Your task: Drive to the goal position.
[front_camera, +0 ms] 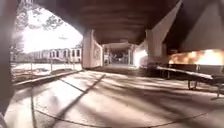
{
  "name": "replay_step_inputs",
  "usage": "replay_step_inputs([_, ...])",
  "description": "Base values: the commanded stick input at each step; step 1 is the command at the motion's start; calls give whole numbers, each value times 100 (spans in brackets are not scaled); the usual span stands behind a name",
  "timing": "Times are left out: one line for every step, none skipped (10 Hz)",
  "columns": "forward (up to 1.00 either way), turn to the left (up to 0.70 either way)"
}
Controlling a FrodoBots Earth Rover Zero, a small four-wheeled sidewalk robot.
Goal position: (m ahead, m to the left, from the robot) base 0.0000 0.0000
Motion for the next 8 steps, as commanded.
replay_step_inputs([85,0])
replay_step_inputs([85,0])
replay_step_inputs([85,0])
replay_step_inputs([85,0])
replay_step_inputs([85,0])
replay_step_inputs([85,0])
replay_step_inputs([85,0])
replay_step_inputs([85,0])
